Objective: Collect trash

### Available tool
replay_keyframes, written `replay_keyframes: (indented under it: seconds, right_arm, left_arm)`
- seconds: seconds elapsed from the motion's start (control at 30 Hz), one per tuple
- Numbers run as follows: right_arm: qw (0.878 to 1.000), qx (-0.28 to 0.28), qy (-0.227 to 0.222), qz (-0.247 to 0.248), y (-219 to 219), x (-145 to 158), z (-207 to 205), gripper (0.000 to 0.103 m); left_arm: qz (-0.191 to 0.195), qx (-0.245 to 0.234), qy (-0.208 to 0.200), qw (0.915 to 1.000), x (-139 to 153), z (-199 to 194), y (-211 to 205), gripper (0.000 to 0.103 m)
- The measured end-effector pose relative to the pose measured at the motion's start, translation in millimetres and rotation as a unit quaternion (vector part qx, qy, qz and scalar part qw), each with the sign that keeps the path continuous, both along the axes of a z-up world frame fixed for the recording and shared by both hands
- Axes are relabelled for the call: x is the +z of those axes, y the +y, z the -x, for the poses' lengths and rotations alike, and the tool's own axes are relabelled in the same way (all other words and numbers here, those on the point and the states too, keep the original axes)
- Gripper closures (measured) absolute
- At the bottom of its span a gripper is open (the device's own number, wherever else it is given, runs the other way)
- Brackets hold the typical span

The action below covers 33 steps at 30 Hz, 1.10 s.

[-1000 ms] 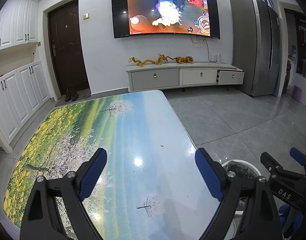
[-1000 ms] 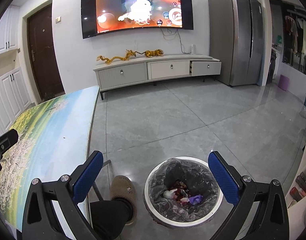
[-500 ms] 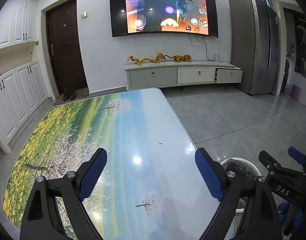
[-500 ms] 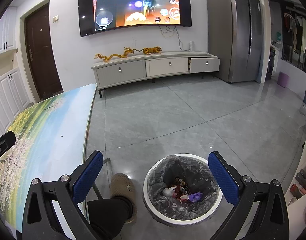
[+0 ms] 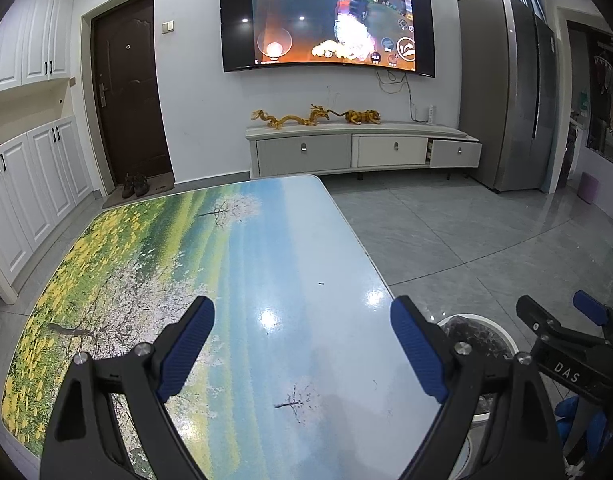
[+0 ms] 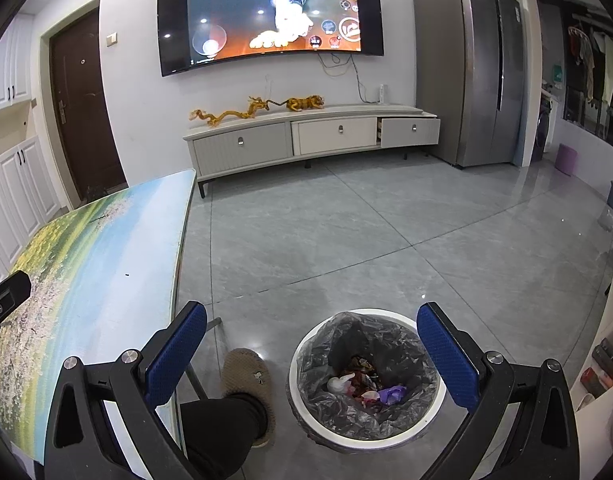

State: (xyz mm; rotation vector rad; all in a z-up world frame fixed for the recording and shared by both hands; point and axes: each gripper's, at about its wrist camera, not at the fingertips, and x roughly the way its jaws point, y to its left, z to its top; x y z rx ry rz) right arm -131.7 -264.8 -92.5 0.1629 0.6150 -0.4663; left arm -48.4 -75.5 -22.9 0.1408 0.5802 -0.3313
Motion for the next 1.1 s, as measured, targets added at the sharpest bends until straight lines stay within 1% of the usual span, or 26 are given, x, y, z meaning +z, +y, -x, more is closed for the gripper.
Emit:
replay_keyframes:
  seconds: [0.43,1.1]
  right_arm:
    - [1.0,-0.001,0.0,0.0,0.0,1.6,0.4,0.0]
    - [1.0,-0.001,-0.009,-0.005,1.5,5.7,8.4,0.0]
  left_arm:
    - [0.005,-0.007,0.005,1.0,0.5,3.0,-0.3,0.013]
    - [0.008,-0.004,0.009,0.9999,4.8,7.6,1.0,0.013]
